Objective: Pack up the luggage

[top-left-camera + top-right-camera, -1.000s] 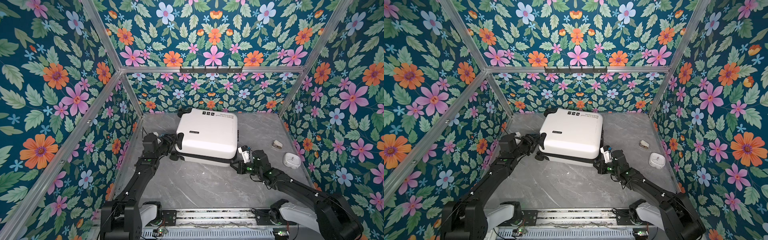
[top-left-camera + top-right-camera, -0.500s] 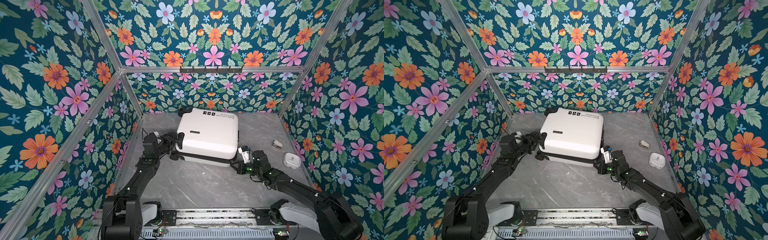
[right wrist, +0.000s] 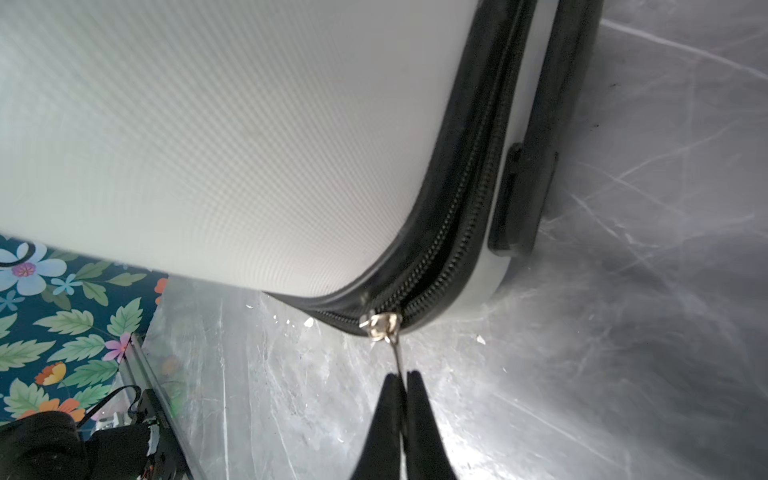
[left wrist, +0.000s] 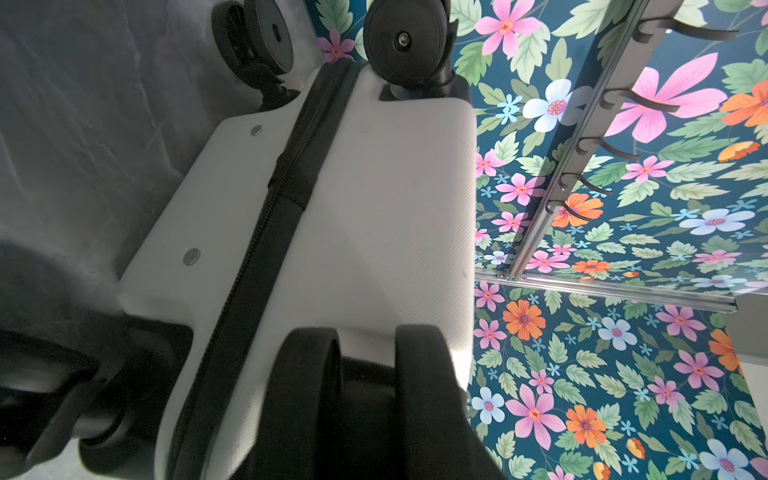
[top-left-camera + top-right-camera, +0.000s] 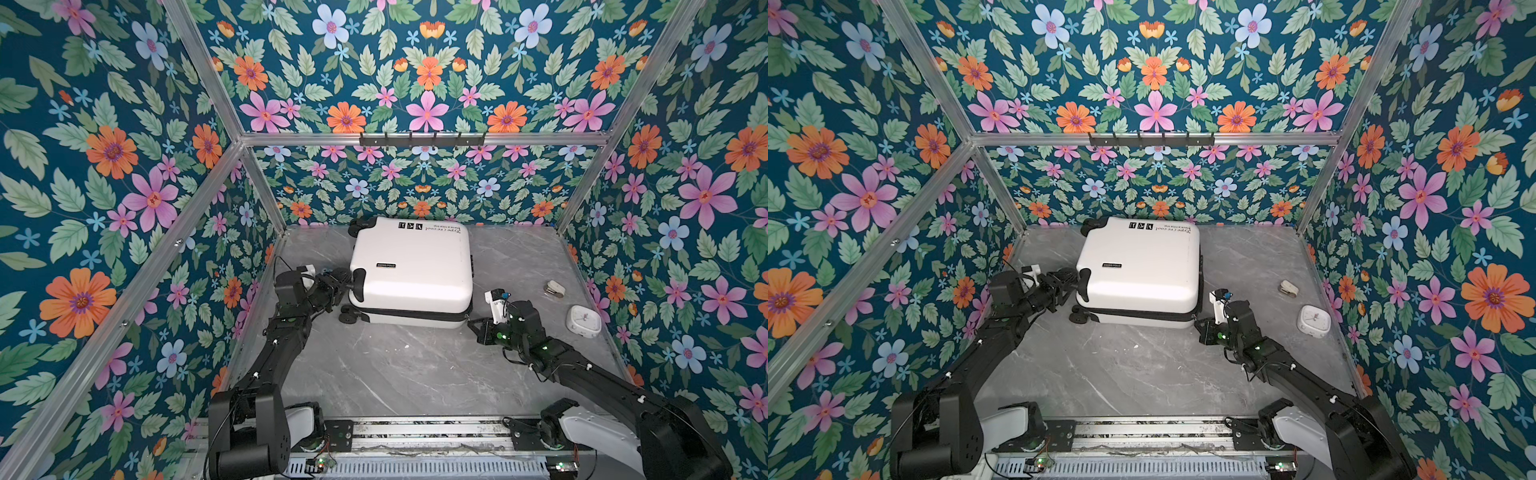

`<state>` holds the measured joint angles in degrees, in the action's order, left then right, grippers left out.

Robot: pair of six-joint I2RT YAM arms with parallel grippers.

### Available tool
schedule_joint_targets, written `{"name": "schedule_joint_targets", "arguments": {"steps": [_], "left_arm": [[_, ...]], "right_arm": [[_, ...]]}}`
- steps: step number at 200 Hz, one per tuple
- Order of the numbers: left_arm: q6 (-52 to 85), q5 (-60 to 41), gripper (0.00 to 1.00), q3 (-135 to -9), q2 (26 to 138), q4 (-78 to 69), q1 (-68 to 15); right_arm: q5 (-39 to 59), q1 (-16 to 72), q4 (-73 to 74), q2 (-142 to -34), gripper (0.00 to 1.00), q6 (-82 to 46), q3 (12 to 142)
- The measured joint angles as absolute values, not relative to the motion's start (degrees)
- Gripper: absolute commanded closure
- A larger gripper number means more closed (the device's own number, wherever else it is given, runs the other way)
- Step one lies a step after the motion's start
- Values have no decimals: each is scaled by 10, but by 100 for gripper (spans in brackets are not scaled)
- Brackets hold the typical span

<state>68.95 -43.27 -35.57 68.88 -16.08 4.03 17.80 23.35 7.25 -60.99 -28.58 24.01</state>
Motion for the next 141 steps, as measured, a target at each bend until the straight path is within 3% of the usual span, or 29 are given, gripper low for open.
{"name": "schedule_joint_targets", "arguments": {"steps": [141], "left_arm": [[672,-476,100,-356,709,-180,50]], "right_arm": [[105,172,50,-740,100,-283,379]]}}
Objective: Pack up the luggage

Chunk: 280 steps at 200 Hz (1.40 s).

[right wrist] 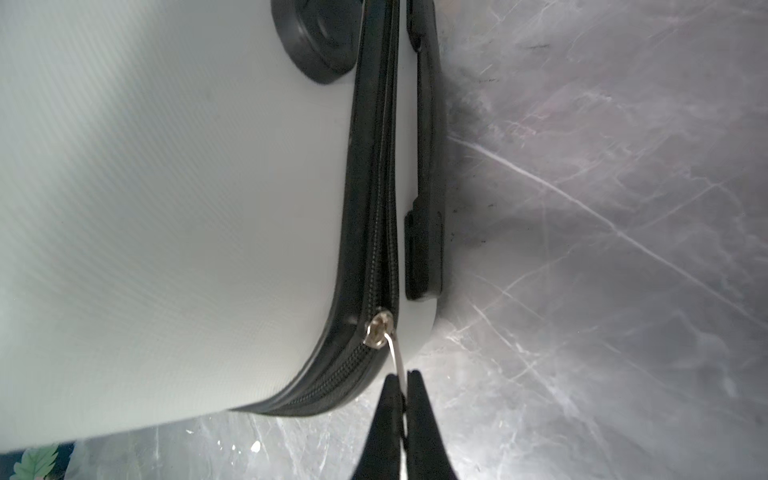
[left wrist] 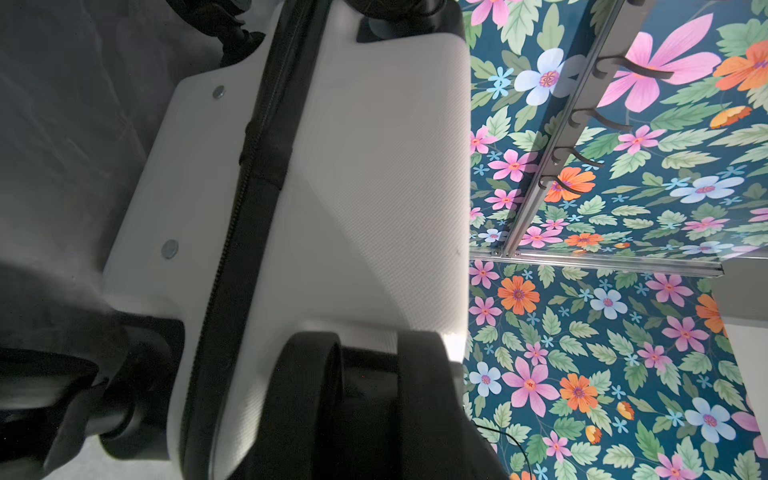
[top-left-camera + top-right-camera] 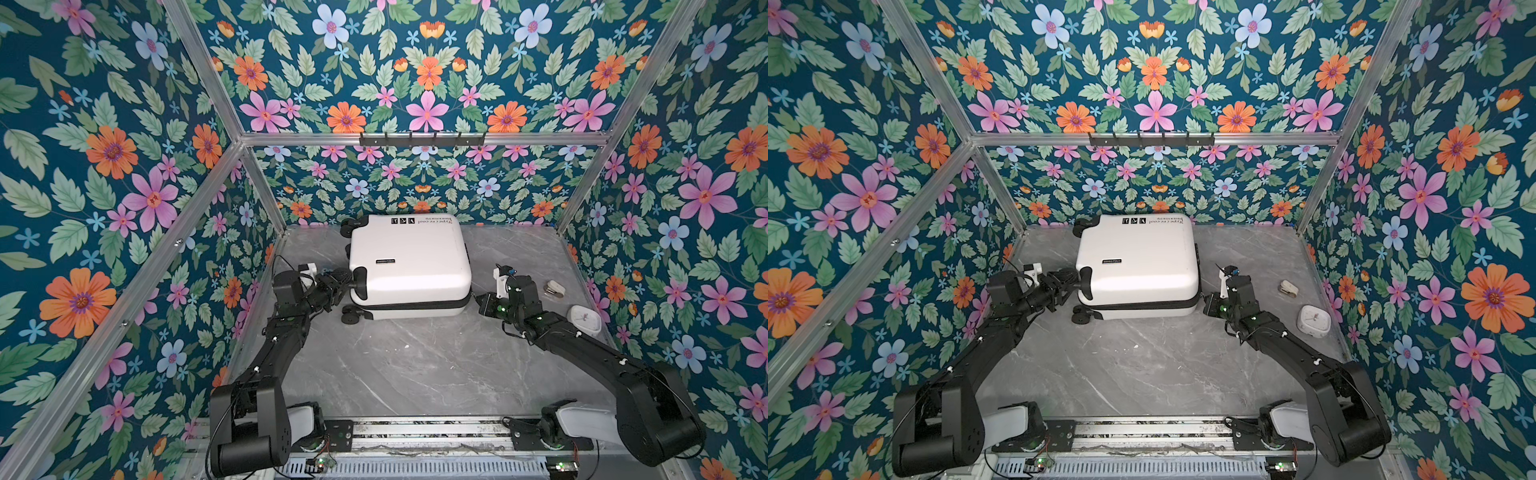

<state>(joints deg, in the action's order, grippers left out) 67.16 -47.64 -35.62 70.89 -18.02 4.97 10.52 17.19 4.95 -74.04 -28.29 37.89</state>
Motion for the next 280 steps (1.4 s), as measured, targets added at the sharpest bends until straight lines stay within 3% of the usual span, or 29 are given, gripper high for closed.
{"name": "schedule_joint_targets", "arguments": {"steps": [71,120,134,146,164,195,280], "left_arm": [[665,-474,100,-356,717,-195,54],[662,-475,100,-359,728,-200,55],[659,-474,100,-368,734,-193,56],[656,-472,88,-380,741,-187,56],[647,-467,66,-406,757,-165,56],[628,-462,56,-461,804,-132,55],[578,-401,56,-645,967,-72,11]], "right_arm": [[41,155,46,-881,100,-259,521],[56,149,35,-901,100,-254,553],[81,127,30,-912,74,-265,566],[100,103,28,-923,52,-283,571],[132,85,12,-938,38,-299,575],[190,85,4,-982,37,-317,590],[255,103,14,-1045,40,-377,562]]}}
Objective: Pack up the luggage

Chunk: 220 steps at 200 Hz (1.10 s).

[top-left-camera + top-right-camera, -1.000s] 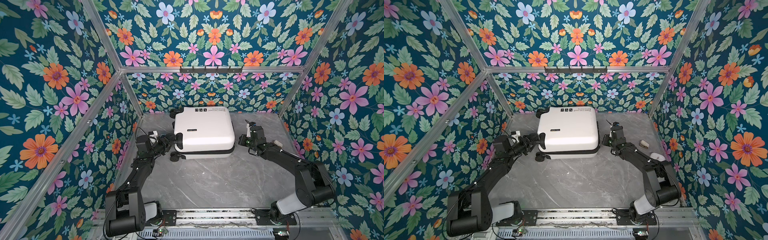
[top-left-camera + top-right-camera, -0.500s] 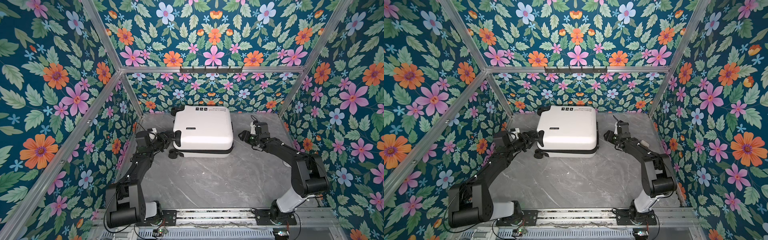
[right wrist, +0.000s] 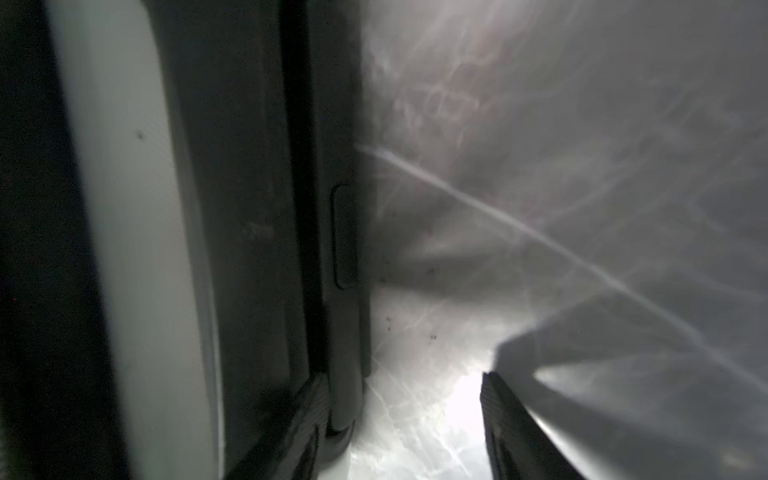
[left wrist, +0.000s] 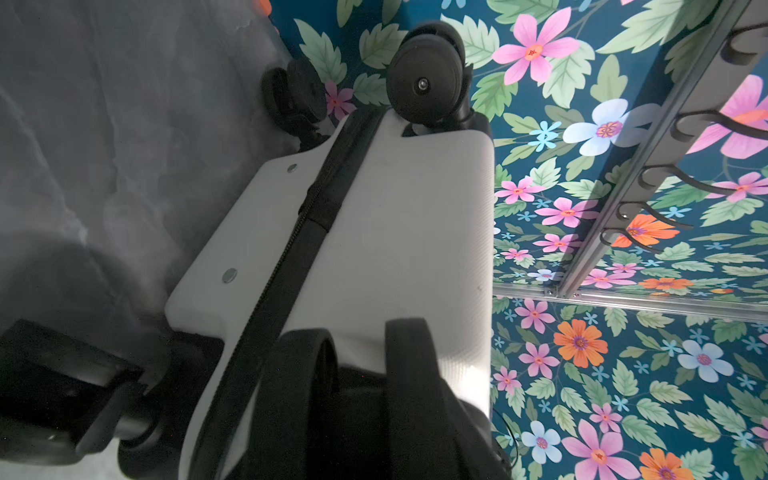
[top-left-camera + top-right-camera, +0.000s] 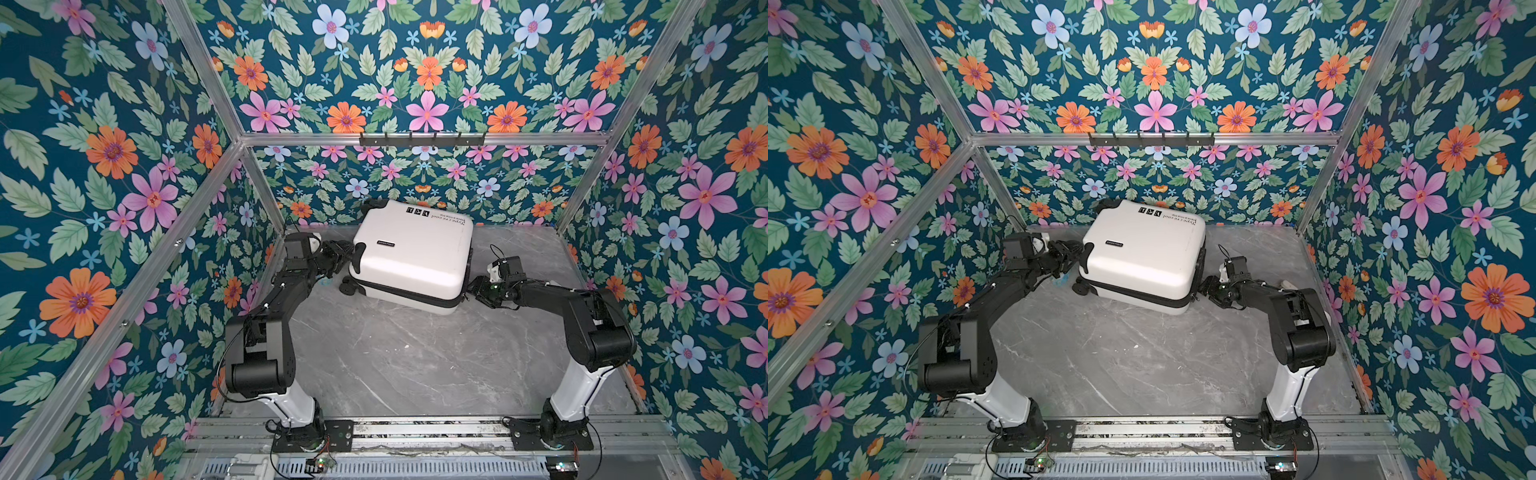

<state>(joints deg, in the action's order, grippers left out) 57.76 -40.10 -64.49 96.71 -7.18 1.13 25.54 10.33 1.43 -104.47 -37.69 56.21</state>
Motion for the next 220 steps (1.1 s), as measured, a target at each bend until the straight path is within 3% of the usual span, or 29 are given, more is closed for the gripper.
{"name": "schedule_joint_targets", "arguments": {"steps": [85,123,155,174,220], "left_arm": [[519,-351,49,-802,1102,-69,-7],[482,-357,41,-853,1124,-30,-15],[426,-284,26,-827,1060,31,-20],[404,-240,24,-808,989,67,-20],[387,-158,24,-688,797,84,-19]], "right_arm": [[265,201,83,-896,34,-425,401],[230,201,54,-797,12,-438,359],[212,133,5,-725,3,-412,391],[210,86,-21,-715,1,-388,452],[242,21,-35,-861,1,-340,693]]}}
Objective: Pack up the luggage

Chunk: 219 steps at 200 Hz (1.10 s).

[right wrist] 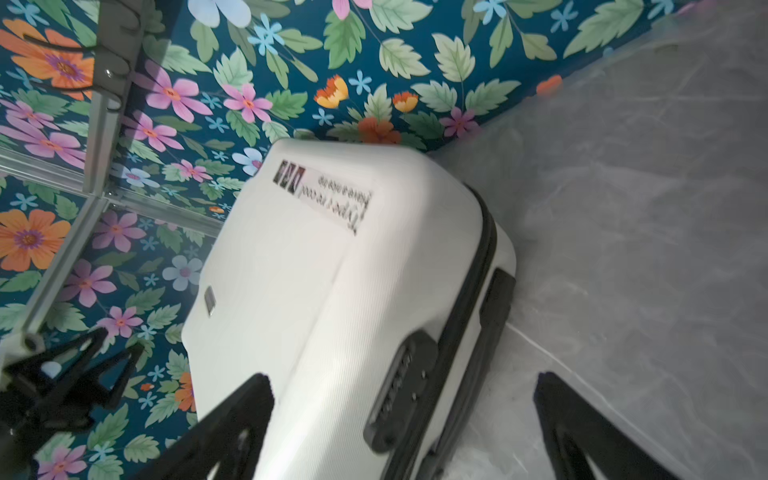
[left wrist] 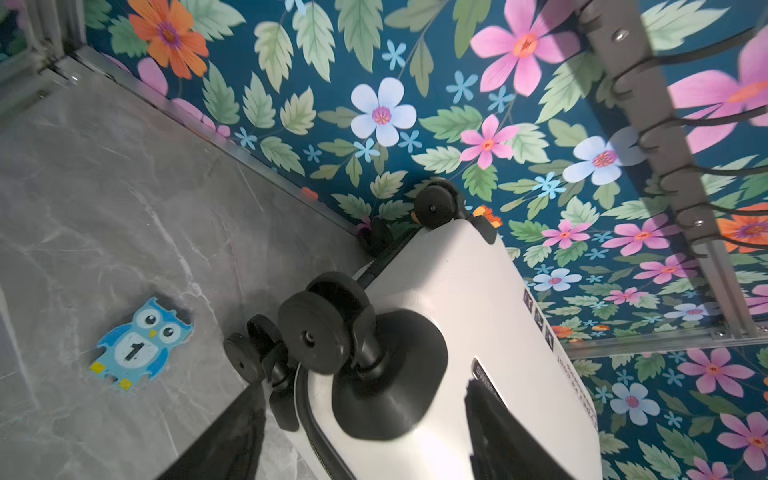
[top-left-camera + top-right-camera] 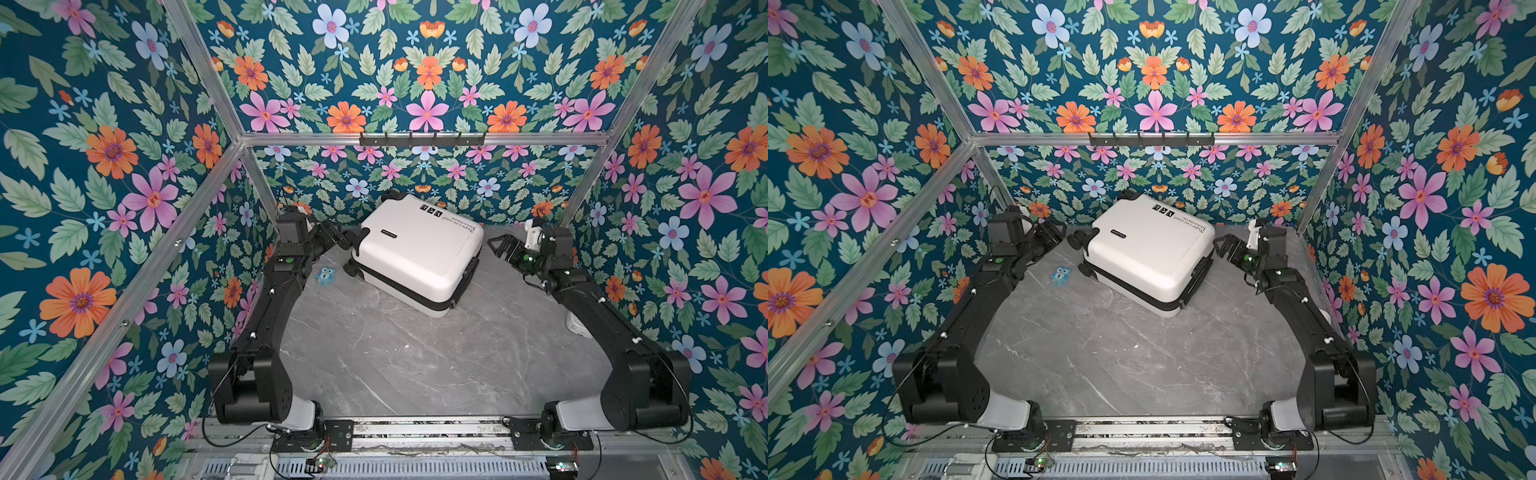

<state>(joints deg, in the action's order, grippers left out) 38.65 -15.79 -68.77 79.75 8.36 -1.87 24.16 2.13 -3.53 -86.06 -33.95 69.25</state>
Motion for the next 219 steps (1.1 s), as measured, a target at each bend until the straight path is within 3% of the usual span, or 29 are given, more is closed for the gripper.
{"name": "schedule_joint_targets", "arguments": {"steps": [24,51,80,107,140,219], "left_arm": [[427,-162,24,-551,727,55,-22],[476,-188,25,-450,731,20,-34],[512,-214,26,-423,768,-43,-42],[521,-227,26,-439,800,-83,-41],[521,-231,25,-447,809,-107,-41],[492,-228,25,-447,839,-114,-26]], "right_arm": [[260,10,-39,-989,1,-324,831],[307,10,-63,-1125,1,-307,987],[382,10,-84,-1235,2,-300,1112],[434,18,-115,-1273,4,-293,1152],[473,32,-100,-1234,4,-254,1072],[496,99,-37,-958,5,-223,709]]}}
